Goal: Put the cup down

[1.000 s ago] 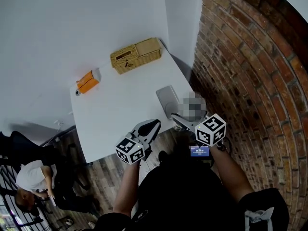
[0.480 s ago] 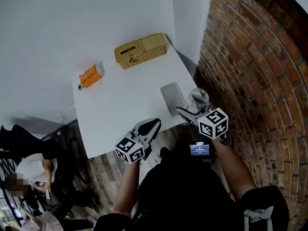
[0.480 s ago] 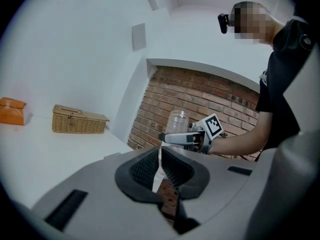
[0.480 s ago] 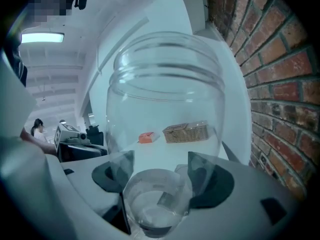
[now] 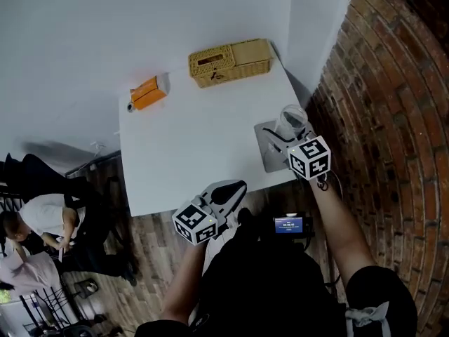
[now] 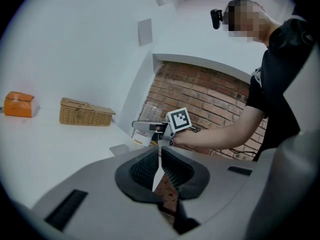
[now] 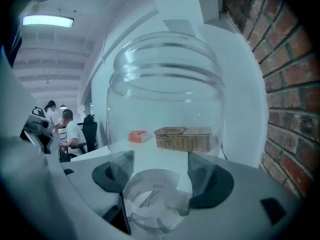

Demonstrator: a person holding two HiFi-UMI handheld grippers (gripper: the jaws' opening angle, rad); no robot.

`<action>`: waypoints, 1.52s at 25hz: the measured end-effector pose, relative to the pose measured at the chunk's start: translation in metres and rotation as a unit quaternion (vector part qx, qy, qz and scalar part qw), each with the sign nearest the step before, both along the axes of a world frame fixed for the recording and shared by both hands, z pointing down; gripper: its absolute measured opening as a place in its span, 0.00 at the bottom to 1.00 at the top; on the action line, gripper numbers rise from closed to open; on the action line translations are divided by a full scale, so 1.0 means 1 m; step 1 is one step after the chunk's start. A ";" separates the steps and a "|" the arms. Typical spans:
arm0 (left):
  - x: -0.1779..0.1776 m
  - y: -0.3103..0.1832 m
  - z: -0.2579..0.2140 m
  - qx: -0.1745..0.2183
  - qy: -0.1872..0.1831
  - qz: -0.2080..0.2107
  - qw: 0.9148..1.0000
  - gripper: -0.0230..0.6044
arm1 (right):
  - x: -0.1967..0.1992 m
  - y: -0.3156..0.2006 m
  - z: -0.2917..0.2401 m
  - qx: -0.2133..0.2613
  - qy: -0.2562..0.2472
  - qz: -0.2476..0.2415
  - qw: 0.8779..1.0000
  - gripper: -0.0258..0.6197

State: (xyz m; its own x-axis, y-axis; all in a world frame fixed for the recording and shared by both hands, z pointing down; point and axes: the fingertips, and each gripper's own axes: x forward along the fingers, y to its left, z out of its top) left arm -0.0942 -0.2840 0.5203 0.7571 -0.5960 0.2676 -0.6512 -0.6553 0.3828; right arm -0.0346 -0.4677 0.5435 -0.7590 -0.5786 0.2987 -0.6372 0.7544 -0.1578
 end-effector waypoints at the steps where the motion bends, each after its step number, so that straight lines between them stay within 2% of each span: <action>1: -0.002 -0.001 0.001 -0.003 -0.001 -0.005 1.000 0.08 | -0.007 -0.006 0.002 0.008 0.008 -0.007 1.000 0.56; 8: -0.018 -0.013 0.007 -0.015 0.002 -0.036 0.999 0.08 | -0.042 -0.028 0.016 0.052 0.037 -0.045 0.997 0.56; 12: -0.021 -0.016 0.011 -0.023 0.000 -0.040 0.999 0.08 | -0.050 -0.022 0.024 0.099 0.064 -0.052 0.992 0.56; 15: -0.021 -0.020 0.012 -0.024 -0.001 -0.036 0.999 0.08 | -0.050 -0.019 0.024 0.118 0.055 -0.045 0.991 0.56; 25: -0.013 -0.023 0.010 -0.021 -0.004 -0.033 0.999 0.08 | -0.048 -0.027 0.026 0.116 0.034 -0.020 0.993 0.58; 29: -0.018 -0.020 0.007 -0.015 -0.005 -0.039 0.999 0.08 | -0.049 -0.027 0.027 0.112 0.032 -0.028 0.993 0.59; 30: -0.019 -0.019 0.006 -0.013 -0.004 -0.041 0.999 0.08 | -0.049 -0.026 0.027 0.107 0.029 -0.032 0.993 0.60; 33: -0.019 -0.017 0.002 -0.007 0.006 -0.046 0.999 0.08 | -0.048 -0.025 0.025 0.099 0.022 -0.035 0.994 0.74; 38: -0.015 -0.013 -0.002 0.001 0.009 -0.041 0.999 0.08 | -0.042 -0.017 0.021 0.094 0.021 -0.028 0.995 0.76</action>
